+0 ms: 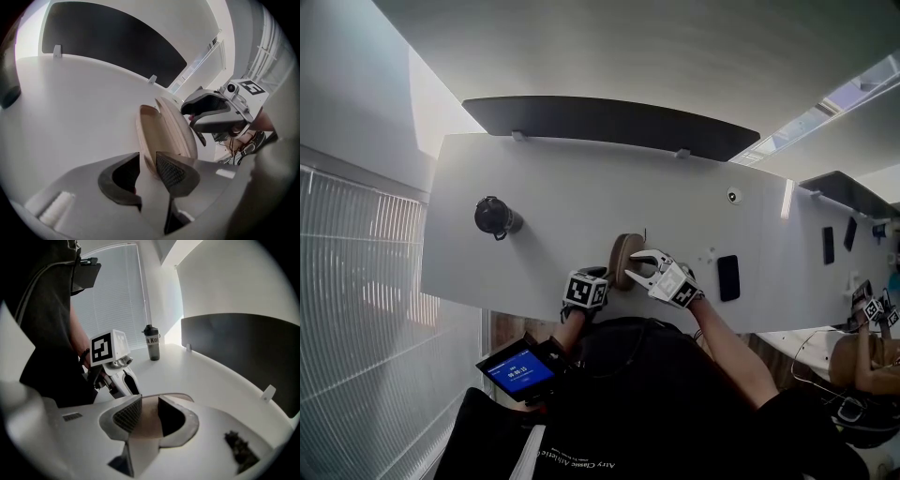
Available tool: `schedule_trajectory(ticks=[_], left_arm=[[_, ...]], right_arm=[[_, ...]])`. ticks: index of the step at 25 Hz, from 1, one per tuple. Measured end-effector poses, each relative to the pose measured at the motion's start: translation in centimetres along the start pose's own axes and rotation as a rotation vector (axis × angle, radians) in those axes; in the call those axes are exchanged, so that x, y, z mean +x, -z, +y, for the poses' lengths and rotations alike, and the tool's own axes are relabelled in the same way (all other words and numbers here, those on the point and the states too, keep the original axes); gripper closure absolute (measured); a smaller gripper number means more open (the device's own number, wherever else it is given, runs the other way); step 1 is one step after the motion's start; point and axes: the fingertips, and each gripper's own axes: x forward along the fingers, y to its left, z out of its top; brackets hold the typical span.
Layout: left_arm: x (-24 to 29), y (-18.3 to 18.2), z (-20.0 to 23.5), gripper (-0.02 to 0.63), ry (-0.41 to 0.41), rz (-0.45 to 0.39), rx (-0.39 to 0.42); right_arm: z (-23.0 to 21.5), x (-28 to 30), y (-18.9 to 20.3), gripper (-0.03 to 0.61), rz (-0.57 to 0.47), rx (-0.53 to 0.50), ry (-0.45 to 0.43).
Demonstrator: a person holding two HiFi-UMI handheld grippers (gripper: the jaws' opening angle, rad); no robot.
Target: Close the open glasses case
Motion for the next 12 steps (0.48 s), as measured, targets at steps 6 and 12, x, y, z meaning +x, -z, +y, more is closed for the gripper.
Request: schedule_trajectory(ticks=[6,12], left_arm=[[-1.6,-1.5,-0.3,0.557,-0.008,-0.029,-0.027],[-2.7,-2.4,-1.1,0.545,0.033,-0.076,-0.07]], right_arm=[[0.1,1.5,0.0,0.462,0.02,-0.001,0.003],[0.1,2.4,-0.1,0.465,0.043,0.002,-0.036]])
